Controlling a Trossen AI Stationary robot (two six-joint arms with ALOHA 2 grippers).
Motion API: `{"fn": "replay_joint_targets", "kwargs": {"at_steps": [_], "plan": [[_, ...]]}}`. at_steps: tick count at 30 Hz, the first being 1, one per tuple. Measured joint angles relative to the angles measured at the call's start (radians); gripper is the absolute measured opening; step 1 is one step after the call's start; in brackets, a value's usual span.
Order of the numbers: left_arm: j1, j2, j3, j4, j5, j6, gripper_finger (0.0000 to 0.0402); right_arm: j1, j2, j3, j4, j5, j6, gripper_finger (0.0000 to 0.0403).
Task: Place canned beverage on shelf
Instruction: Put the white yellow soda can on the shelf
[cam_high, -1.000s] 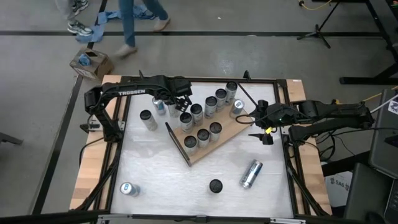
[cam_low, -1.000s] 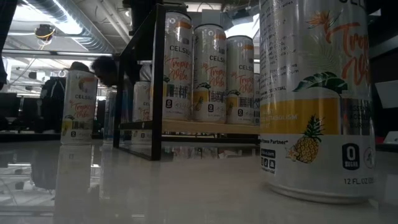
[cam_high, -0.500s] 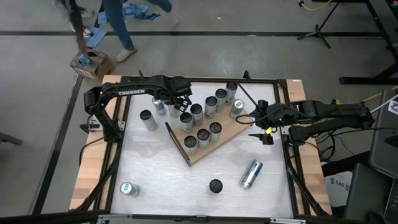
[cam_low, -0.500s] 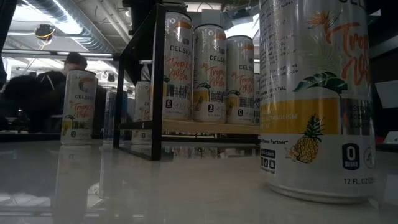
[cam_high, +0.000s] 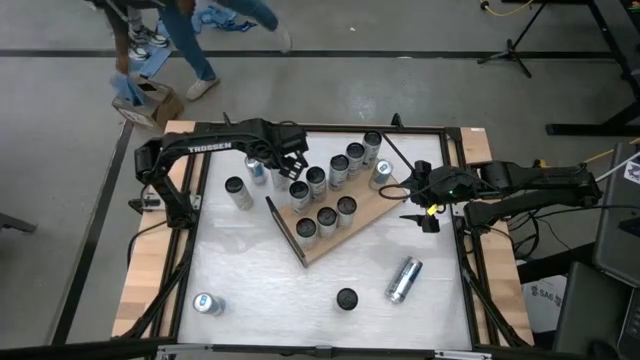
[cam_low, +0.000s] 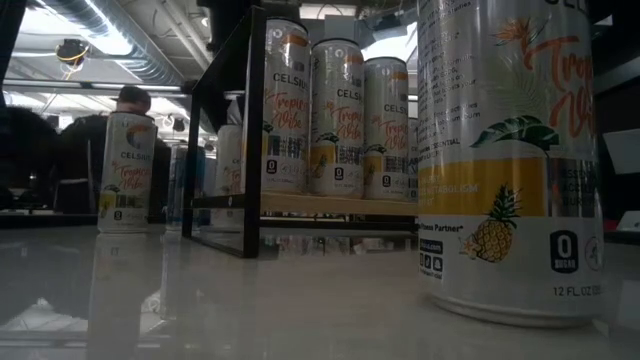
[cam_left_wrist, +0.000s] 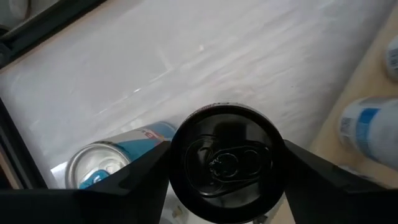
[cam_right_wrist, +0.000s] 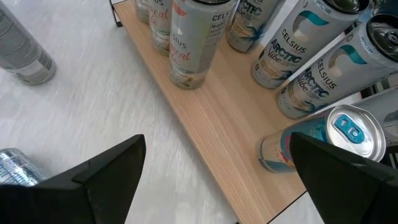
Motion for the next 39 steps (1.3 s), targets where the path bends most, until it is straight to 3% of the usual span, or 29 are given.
{"fn": "replay_joint_targets", "kwargs": {"at_steps": [16, 39], "plan": [[-0.051, -0.002, 0.257, -0.267, -0.007, 0.002, 0.0245, 0.000, 0.000, 0.000, 0.000, 0.000, 0.000, 0.0387], [-0.200, -0.002, 0.369, -0.365, 0.014, -0.035, 0.0245, 0.000, 0.000, 0.000, 0.000, 0.000, 0.000, 0.0387]]}}
